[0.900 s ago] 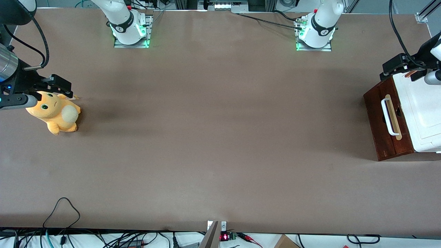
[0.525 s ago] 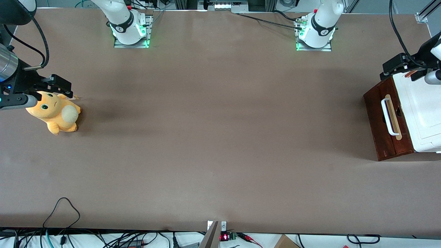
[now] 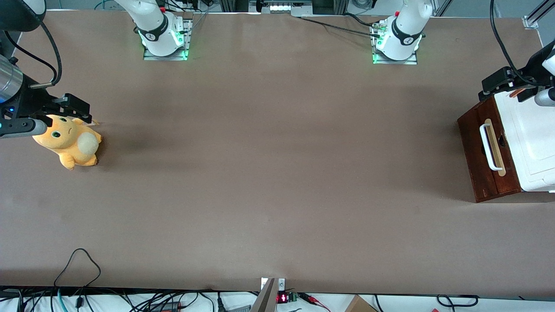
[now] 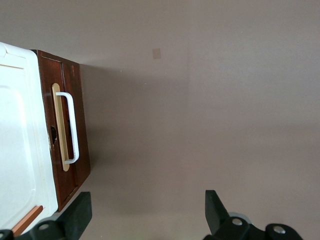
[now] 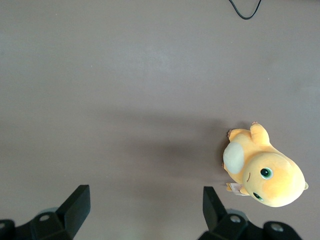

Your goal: Open lower drawer with left arm only

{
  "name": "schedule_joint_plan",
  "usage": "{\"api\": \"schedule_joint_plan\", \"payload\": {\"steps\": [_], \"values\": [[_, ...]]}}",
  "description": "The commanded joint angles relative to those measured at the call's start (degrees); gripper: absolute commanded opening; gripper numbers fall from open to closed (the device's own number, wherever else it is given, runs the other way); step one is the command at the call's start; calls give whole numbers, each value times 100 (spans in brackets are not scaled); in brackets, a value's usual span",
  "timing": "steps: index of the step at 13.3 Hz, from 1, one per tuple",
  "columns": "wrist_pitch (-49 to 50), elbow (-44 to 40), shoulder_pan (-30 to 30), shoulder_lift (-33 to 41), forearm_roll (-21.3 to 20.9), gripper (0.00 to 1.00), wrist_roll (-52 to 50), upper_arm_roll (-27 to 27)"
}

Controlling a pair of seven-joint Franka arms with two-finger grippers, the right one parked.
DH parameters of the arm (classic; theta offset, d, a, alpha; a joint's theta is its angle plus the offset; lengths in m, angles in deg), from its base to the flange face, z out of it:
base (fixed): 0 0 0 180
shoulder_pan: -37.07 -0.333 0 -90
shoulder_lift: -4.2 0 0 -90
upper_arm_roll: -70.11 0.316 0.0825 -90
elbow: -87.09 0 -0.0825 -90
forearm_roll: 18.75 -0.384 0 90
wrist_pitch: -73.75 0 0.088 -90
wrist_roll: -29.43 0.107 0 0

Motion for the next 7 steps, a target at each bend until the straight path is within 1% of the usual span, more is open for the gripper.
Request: {"api": "schedule_joint_plan", "payload": {"steps": [1,7], "values": [[10,151,-7,148,-63,100,68,-12],[62,239,-7,148,-72,100,59,-29]]}}
